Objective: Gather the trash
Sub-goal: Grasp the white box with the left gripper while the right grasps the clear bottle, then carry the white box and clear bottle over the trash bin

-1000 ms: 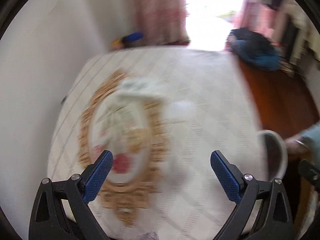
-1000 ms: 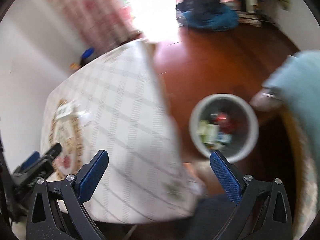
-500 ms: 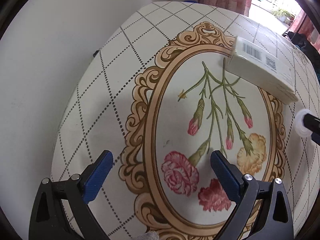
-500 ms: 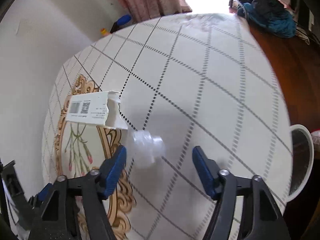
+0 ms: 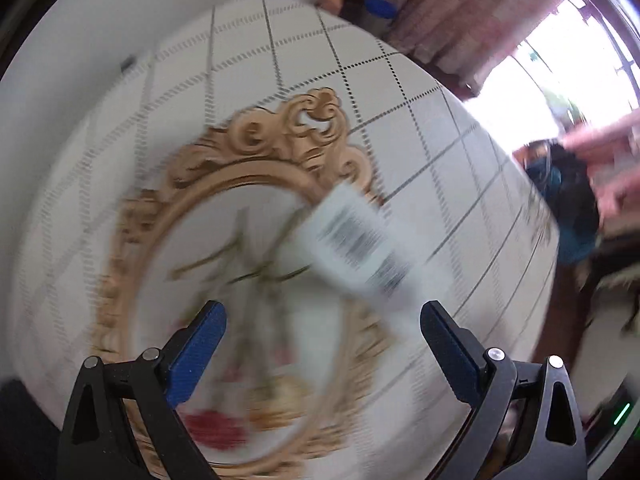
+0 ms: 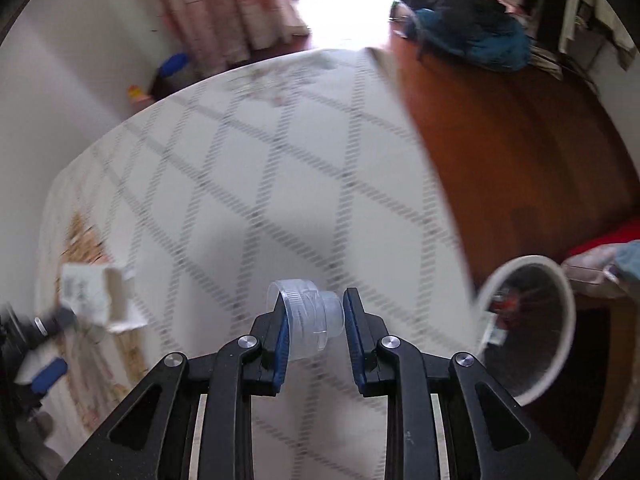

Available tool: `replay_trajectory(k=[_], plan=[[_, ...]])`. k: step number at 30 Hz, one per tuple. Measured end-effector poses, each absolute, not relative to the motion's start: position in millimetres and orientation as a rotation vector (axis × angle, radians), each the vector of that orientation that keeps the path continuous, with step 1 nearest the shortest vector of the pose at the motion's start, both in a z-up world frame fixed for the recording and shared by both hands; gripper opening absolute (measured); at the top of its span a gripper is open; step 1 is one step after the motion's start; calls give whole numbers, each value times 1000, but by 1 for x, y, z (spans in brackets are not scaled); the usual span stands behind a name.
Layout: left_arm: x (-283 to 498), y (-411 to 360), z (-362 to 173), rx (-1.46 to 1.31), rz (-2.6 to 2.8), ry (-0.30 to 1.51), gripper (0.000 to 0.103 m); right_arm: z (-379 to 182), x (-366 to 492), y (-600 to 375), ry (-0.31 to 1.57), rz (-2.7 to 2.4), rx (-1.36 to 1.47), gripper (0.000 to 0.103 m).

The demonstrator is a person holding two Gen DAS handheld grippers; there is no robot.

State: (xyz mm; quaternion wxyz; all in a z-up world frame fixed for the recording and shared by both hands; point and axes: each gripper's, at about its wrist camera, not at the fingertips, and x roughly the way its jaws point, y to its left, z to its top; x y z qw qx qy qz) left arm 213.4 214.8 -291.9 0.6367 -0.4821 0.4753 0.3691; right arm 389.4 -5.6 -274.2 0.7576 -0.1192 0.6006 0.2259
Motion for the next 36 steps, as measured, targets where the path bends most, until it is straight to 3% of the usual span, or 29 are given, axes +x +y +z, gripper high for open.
replay_trajectory(k=[6,7,9,13,22,36], plan=[[247,236,-308,-1217,920,1098,95,-269,418,-9,1318,435,-278,26],[249,237,-310,-1201,938,1105,80,-271,419,-6,1323,434,-279,26],[244,228,-309,-1173,956,1119,63,-271,420,-7,1328,435,-282,26],[250,219,-306,-1048,893,1160,54,-271,413,-11,1338,468,-277,26],[201,131,-298,-590,549,1342,52,-269,348,-55,1423,651,-309,26],[172,92,-314,-560,631,1324,52,-292,316,-88,1483,620,-364,27]])
